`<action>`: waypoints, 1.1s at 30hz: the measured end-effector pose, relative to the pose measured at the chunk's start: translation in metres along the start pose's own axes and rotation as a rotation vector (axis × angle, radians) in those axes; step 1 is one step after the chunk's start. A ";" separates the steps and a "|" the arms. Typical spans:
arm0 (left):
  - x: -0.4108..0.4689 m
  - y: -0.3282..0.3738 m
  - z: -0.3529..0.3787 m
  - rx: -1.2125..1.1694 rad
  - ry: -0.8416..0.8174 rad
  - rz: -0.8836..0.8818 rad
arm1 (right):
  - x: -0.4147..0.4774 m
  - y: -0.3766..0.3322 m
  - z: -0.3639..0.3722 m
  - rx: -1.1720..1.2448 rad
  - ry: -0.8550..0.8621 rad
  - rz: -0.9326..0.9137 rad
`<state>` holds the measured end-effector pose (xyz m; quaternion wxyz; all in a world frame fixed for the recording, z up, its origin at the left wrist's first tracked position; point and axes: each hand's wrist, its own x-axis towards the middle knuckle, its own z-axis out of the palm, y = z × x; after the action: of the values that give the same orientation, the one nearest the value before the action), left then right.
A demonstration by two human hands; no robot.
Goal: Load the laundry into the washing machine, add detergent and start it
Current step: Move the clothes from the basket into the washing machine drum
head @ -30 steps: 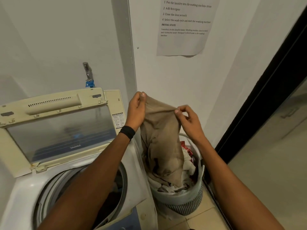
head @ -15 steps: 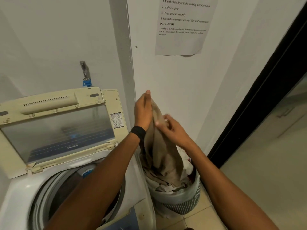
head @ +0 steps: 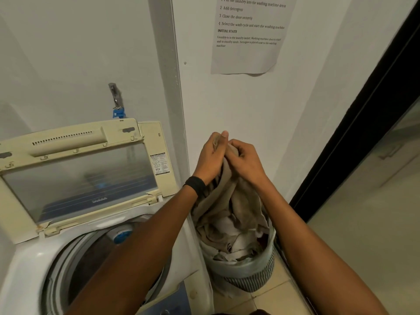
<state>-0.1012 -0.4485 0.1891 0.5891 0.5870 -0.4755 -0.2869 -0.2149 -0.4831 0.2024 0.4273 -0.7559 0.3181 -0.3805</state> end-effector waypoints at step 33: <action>0.018 -0.006 -0.033 -0.080 0.370 -0.042 | -0.025 0.053 -0.024 -0.054 0.101 0.048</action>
<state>-0.0630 -0.4520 0.1917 0.6833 0.6157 -0.3348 -0.2050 -0.2555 -0.4956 0.1563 0.3990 -0.7392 0.3673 -0.3993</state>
